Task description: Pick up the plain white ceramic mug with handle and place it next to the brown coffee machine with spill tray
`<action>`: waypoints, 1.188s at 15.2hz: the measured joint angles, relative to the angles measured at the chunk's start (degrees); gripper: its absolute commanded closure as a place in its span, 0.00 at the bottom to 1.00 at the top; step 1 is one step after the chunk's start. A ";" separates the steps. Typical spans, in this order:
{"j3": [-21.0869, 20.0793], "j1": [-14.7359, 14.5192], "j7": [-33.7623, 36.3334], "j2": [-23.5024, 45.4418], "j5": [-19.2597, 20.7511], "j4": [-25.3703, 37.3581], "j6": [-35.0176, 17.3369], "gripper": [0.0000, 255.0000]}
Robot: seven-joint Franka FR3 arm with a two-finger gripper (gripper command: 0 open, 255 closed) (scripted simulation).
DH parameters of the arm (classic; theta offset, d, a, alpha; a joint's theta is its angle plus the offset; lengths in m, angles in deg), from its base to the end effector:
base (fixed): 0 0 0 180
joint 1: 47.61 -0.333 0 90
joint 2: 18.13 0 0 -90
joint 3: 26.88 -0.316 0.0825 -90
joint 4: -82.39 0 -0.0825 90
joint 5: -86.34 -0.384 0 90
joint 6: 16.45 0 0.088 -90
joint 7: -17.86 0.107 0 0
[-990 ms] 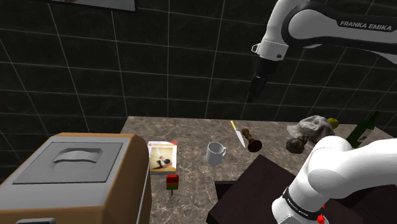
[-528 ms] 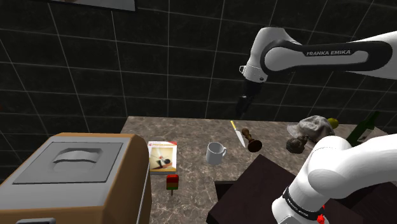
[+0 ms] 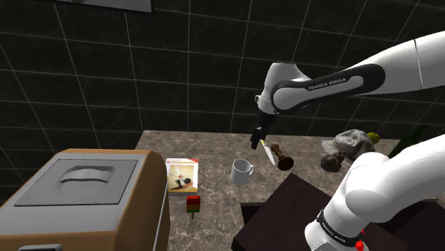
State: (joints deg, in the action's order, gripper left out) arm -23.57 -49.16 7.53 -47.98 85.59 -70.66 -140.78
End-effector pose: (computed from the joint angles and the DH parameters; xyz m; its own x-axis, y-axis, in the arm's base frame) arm 0.3708 -0.0100 0.4014 0.9886 0.1486 0.0256 0.1495 -0.9881 -0.0357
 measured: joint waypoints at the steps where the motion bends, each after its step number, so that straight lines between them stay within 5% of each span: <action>1: -0.02 -0.07 -0.01 1.85 -0.01 -0.70 -2.47 0.00; 13: 0.03 -0.86 -1.25 31.39 -1.09 1.16 -29.72 0.00; 18: -0.32 -0.91 -1.67 40.26 -1.83 3.99 -35.67 0.00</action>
State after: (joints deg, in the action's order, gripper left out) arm -23.89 -50.07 5.86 -7.73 83.76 -66.67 -176.45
